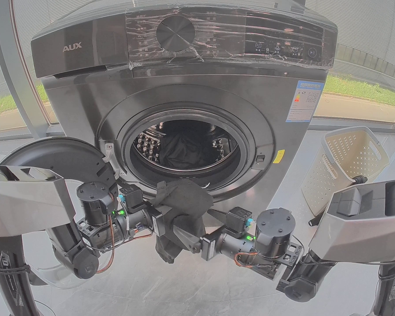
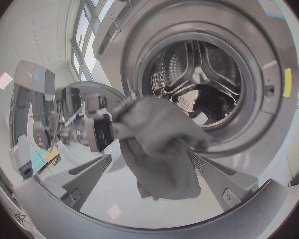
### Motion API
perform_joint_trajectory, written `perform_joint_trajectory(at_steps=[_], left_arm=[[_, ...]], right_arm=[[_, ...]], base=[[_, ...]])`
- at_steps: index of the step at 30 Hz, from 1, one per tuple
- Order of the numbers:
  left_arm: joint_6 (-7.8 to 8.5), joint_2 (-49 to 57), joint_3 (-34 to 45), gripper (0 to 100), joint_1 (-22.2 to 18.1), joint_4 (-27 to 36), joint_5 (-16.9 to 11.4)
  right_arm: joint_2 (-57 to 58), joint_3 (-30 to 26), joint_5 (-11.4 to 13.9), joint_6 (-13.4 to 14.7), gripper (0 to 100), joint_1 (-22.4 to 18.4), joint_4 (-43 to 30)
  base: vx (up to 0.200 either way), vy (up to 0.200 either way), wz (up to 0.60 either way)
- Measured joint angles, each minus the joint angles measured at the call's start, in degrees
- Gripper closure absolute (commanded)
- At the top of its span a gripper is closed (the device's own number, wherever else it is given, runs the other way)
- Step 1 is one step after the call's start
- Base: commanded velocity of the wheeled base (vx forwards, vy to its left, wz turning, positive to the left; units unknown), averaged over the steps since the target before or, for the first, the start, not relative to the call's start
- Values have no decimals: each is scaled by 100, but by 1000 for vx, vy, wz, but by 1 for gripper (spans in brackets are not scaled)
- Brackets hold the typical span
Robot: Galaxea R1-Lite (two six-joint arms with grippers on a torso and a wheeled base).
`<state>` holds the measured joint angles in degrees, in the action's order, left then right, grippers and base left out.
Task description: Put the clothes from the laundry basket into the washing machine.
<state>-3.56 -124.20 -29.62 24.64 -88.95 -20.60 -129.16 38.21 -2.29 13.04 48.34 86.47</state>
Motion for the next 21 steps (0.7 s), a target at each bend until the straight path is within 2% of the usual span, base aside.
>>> perform_joint_trajectory(at_steps=[5, 8, 16, 21], left_arm=[[-11, 157, 41, 100, -50, 0, -2], [-16, 247, 82, 100, -80, -2, 38], [-32, 468, 208, 100, -195, 0, 396], [-24, 651, 308, 100, -400, -5, 444]], right_arm=[[250, -886, 148, -106, 0, -197, 49], [505, -1359, 229, -191, 0, -512, 141], [1172, -1982, 368, -243, 0, -1623, 221], [1347, -2354, 439, -286, 0, -1854, 224]], base=[[0, 0, 0], [0, 0, 0], [0, 0, 0], [0, 0, 0]])
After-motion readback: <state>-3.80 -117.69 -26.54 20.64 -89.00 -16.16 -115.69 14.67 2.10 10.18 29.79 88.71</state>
